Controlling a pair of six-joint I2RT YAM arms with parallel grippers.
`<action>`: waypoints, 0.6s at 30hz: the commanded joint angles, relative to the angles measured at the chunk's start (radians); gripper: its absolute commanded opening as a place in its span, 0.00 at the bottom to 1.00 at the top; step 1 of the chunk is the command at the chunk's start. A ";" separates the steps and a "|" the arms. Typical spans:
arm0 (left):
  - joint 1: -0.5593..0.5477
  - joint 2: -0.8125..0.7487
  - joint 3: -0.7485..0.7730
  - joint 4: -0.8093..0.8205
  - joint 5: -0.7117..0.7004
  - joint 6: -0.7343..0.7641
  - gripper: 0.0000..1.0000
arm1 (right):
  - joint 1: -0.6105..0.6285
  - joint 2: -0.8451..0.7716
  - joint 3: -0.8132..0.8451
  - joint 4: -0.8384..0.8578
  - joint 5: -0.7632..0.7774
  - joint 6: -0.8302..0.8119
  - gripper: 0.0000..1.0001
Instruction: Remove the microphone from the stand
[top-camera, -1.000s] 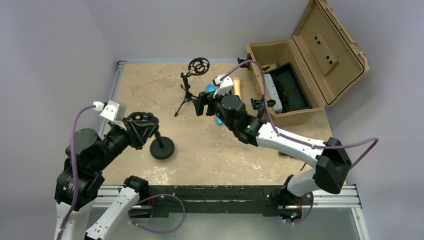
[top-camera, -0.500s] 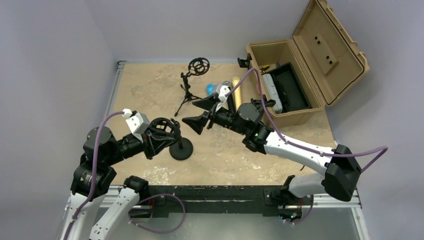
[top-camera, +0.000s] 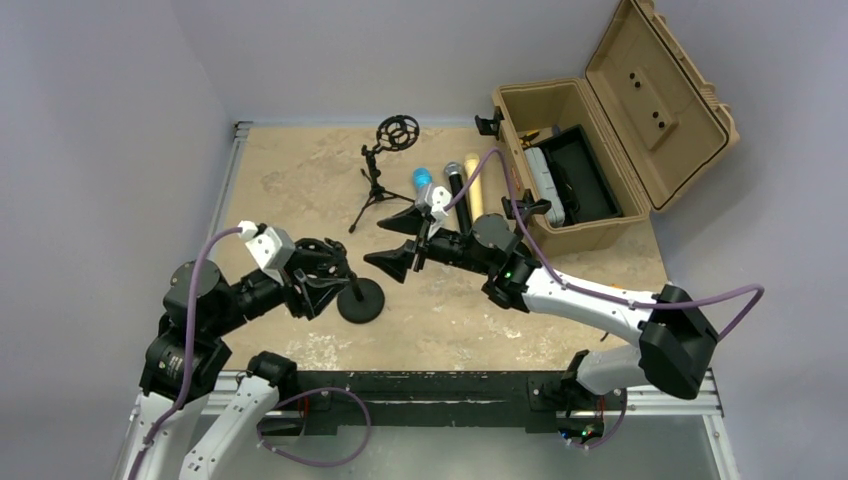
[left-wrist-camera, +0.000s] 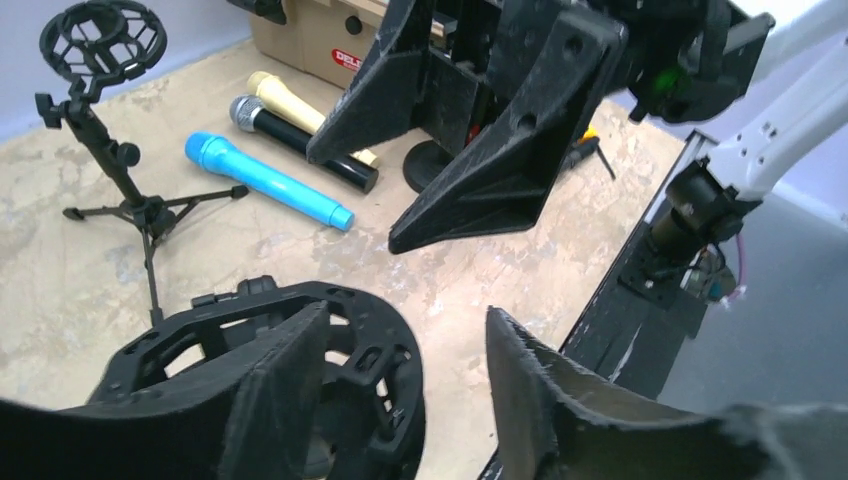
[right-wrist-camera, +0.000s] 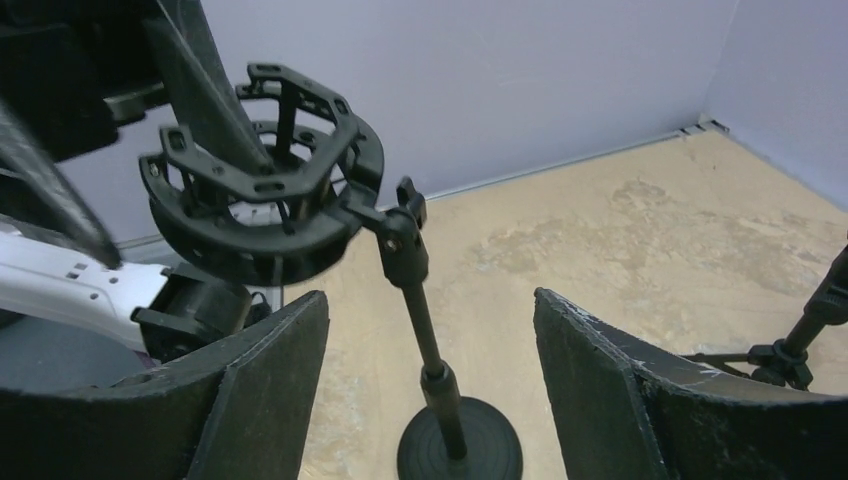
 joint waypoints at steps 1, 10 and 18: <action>-0.004 0.006 0.061 0.025 -0.087 -0.013 0.68 | 0.002 0.040 0.021 0.003 0.050 -0.042 0.72; -0.004 -0.008 0.171 -0.020 -0.147 -0.039 0.82 | 0.005 0.084 0.031 0.075 0.034 -0.016 0.66; -0.004 -0.035 0.251 -0.108 -0.382 -0.074 0.82 | 0.040 0.153 0.109 0.075 0.050 -0.061 0.65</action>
